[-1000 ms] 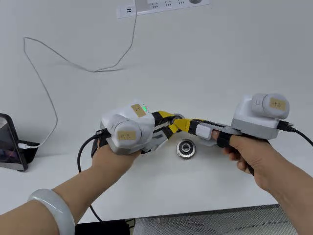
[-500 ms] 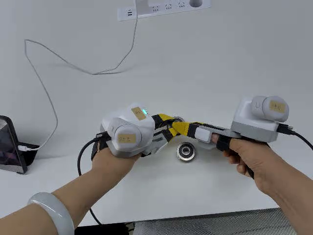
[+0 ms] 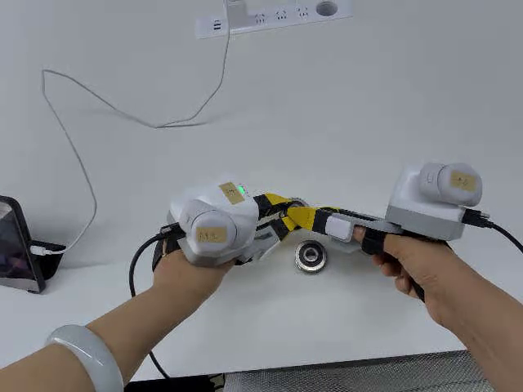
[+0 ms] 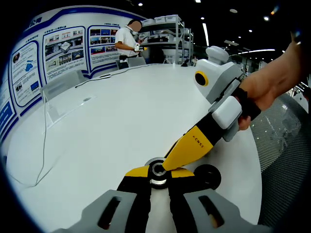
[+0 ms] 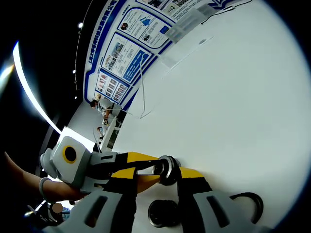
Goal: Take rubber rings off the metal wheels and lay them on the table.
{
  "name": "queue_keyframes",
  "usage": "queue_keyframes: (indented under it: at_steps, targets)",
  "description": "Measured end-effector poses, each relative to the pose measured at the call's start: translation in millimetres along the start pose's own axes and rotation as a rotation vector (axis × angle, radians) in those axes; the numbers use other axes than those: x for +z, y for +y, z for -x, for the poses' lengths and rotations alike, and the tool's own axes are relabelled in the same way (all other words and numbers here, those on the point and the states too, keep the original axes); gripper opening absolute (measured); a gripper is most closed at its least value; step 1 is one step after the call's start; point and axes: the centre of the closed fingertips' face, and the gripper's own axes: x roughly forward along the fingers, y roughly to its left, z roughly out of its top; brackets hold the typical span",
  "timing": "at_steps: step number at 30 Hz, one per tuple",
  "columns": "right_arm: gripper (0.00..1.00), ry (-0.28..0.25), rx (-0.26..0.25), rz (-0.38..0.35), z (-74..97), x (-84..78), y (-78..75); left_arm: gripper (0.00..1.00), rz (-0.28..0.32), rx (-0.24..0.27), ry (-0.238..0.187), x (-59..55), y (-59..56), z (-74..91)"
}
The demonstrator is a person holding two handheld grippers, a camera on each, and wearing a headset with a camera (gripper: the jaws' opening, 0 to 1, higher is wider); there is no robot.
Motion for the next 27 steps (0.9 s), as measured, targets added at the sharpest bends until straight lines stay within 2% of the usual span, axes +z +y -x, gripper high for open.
queue_keyframes:
  at_steps: [8, 15, 21, 27]
  targets:
    - [0.34, 0.004, 0.01, 0.004, 6.1, 1.8, 1.8, 0.13, -0.001, -0.004, 0.0, -1.3, -0.3, 0.2]
    - [0.29, 0.003, -0.002, 0.013, 1.3, -0.3, -3.1, 0.13, 0.001, -0.003, -0.001, -1.7, -0.6, 0.5]
    - [0.24, -0.013, -0.014, 0.056, 6.8, 6.7, -3.3, 0.13, -0.001, -0.004, -0.001, -2.0, -0.3, 0.5]
    - [0.22, 0.002, -0.015, 0.071, 4.8, 4.3, -3.8, 0.13, 0.0, -0.005, -0.003, -1.6, -0.6, 0.8]
